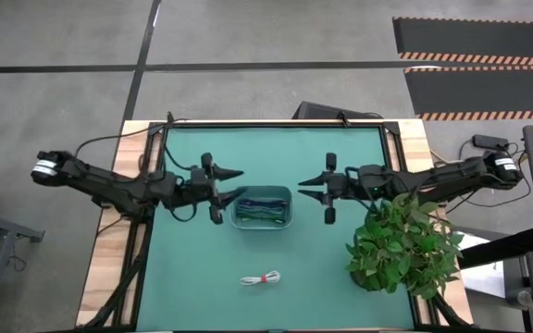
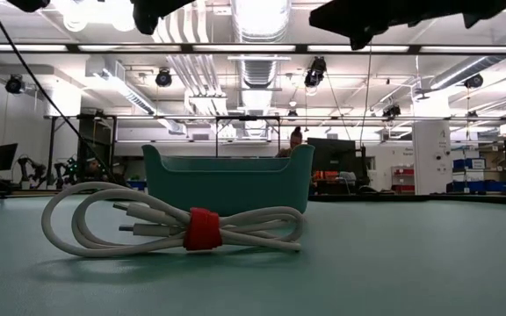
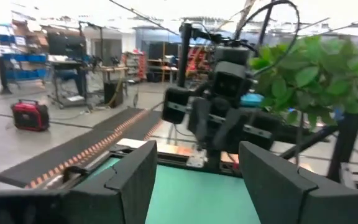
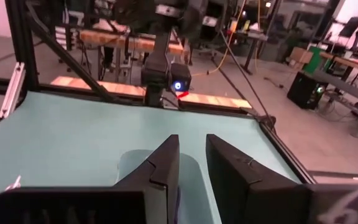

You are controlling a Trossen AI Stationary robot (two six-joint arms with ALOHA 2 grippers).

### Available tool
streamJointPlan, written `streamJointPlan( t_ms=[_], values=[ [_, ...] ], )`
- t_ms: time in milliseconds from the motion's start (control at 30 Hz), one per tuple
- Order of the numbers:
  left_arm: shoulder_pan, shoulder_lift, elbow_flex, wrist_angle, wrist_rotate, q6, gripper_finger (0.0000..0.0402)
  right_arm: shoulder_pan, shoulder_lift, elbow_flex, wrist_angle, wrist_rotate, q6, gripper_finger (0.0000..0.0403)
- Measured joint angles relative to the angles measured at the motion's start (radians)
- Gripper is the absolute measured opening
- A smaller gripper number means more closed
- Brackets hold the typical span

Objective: Pick and place USB-C Cables
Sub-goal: Put the white charger cable into the green bin

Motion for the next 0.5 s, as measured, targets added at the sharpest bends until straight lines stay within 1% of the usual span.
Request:
streamJointPlan(
  t_ms=[367,500],
  values=[
    [-0.099,0.145,0.141,-0.014,0.0,-0.025,0.0212,0.0,-0.111,-0.097,0.046,-0.001,-0.01,0.0073],
    [-0.117,0.196,0.199,-0.052,0.0,-0.078,0.0212,0.0,-0.135,-0.112,0.067,-0.001,-0.021,0.0073]
  ],
)
